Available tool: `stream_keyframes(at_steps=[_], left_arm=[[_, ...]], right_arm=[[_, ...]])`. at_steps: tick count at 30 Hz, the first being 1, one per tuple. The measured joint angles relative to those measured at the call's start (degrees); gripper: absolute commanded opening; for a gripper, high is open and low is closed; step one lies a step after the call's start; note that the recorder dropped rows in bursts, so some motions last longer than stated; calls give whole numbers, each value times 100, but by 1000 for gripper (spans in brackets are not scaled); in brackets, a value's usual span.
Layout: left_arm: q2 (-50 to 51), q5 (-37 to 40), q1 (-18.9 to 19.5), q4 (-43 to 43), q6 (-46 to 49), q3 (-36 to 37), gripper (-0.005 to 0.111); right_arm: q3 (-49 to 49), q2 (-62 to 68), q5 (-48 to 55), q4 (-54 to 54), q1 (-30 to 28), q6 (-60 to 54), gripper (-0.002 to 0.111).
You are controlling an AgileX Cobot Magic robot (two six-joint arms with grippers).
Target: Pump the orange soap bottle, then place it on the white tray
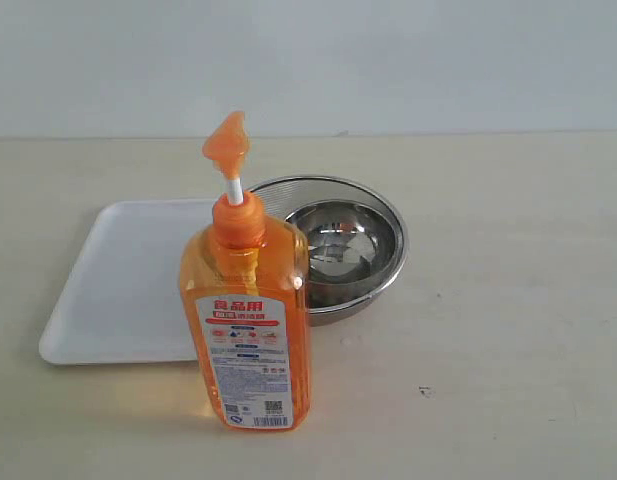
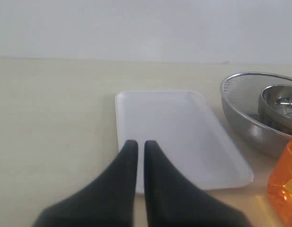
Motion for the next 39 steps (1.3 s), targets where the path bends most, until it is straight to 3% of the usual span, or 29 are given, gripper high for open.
stream_keyframes(at_steps=[12,30,39], left_arm=[[0,0,0,0,0,0,5],[0,0,0,0,0,0,5],[0,0,0,0,0,0,5]], right_arm=[[0,0,-274,0,0,0,0],[-1048,11,1271,27,0,-142,0],[-1555,844,2097,473,0,-561,0]])
